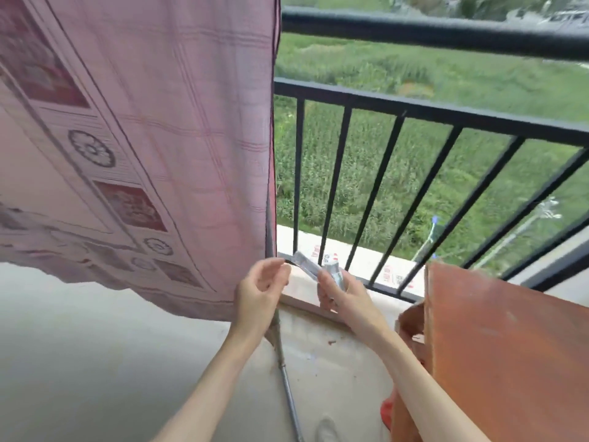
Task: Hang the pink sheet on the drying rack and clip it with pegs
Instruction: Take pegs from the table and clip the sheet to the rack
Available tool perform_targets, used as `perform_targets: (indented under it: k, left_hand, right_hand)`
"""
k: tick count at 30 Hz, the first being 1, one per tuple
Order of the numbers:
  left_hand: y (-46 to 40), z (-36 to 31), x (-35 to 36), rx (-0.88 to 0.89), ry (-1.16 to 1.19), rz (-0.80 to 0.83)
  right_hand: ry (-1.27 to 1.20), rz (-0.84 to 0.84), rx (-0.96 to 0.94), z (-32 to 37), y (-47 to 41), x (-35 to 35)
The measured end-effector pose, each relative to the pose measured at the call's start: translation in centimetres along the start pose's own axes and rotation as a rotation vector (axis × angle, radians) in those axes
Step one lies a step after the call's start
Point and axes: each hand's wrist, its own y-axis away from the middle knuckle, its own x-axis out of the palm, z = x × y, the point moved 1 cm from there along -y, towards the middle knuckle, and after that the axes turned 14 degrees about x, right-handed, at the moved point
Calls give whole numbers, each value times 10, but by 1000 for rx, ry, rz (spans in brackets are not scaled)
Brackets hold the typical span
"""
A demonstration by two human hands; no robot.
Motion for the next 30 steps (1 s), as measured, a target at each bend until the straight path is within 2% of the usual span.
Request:
perform_targets:
  k: [3,6,9,13,16,20,24,30]
  left_hand:
    - [-20,-14,-11,219,-223,-194]
    - [-41,-33,-9,391,-370,-299]
    - [-57,-47,3,485,-518,-373]
    - [-74,-57,21,490,-609,-455]
    - [-79,-59,28,538,-624,-537]
    - [-79,-56,32,547,-660,-563]
    - [-79,-51,38,530,-711,-560]
    - [-78,-47,44,531,-708,-688]
  right_hand:
    - [-51,-38,-73,40,-28,2]
    - [-160,-22,-171,85,-53,7]
    - [-179,75,-230,124,-72,14]
    - [-193,219,-216,156,-86,22]
    - [-264,331,-202,159,-89,23]
    - [-290,430,-219,156,-89,23]
    - [-316,452,-258,153,-88,20]
    - [-267,503,-301,147,-93,15]
